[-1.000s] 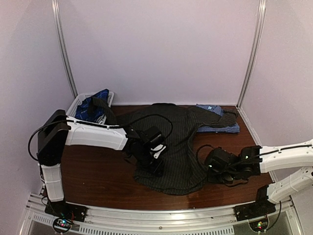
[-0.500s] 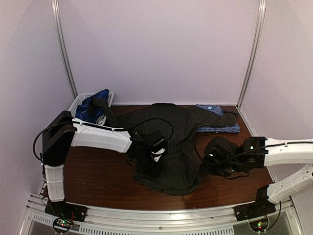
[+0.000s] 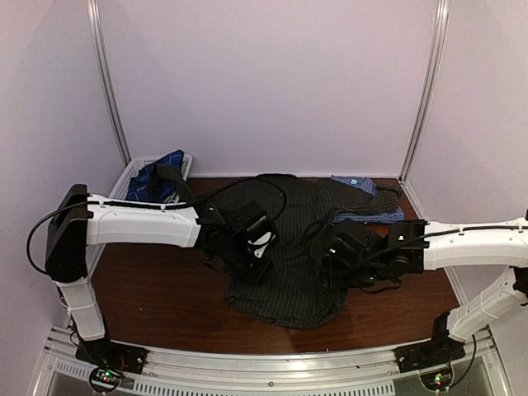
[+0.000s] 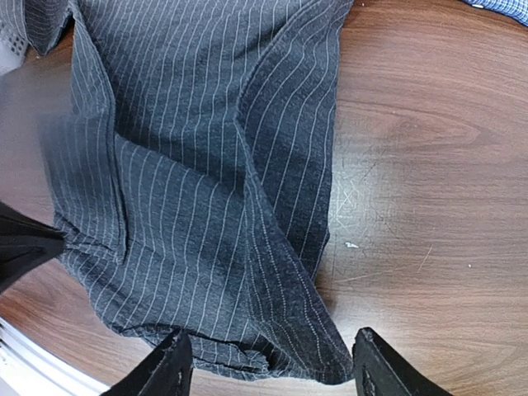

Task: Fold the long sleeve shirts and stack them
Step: Smooth out the flattened shirt at the center of the board.

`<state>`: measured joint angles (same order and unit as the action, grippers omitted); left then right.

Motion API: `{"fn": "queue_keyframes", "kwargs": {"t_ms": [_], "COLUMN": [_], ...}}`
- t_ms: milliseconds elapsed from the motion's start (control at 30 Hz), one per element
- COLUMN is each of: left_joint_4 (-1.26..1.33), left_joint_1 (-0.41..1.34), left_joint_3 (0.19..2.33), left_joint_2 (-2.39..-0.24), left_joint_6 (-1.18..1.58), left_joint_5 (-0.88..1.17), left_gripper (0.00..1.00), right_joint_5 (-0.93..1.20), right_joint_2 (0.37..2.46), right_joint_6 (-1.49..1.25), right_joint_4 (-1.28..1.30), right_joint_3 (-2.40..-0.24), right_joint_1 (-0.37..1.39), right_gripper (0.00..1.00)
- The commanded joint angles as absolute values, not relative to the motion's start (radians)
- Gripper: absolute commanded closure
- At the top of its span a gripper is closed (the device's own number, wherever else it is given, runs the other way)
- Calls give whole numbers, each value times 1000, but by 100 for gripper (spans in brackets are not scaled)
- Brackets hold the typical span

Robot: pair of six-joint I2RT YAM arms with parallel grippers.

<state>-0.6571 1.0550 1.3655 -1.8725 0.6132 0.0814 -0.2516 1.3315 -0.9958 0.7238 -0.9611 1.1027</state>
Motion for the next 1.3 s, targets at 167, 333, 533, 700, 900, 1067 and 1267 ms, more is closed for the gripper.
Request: {"fn": "queue_keyframes", "kwargs": {"t_ms": [167, 333, 533, 700, 900, 1067, 1267], "left_joint_4": [-657, -657, -649, -642, -662, -713, -759], "left_joint_1": [1050, 1058, 1066, 1070, 1077, 1078, 1077], "left_joint_3": [1352, 1400, 1426, 1439, 1478, 1519, 1517], "left_joint_2": [-1836, -1922, -1994, -2030, -2076, -2112, -2107], "left_joint_6": [620, 598, 598, 604, 604, 632, 688], "left_joint_5": [106, 104, 96, 69, 48, 27, 16], "left_gripper": [93, 71, 58, 58, 62, 74, 96], "right_joint_5": [-243, -197, -176, -168, -173, -181, -160], "right_joint_2": [1306, 1289, 1257, 1254, 1274, 1302, 1288], "right_joint_6": [-995, -1026, -1048, -1045, -1009, -953, -856], "right_joint_4": [691, 656, 639, 640, 625, 634, 629], "right_joint_3": [-862, -785, -739, -732, -746, -783, -796], "right_joint_1": [1085, 1086, 1086, 1087, 1085, 1083, 1054], "right_gripper": [57, 86, 100, 100, 100, 100, 100]}}
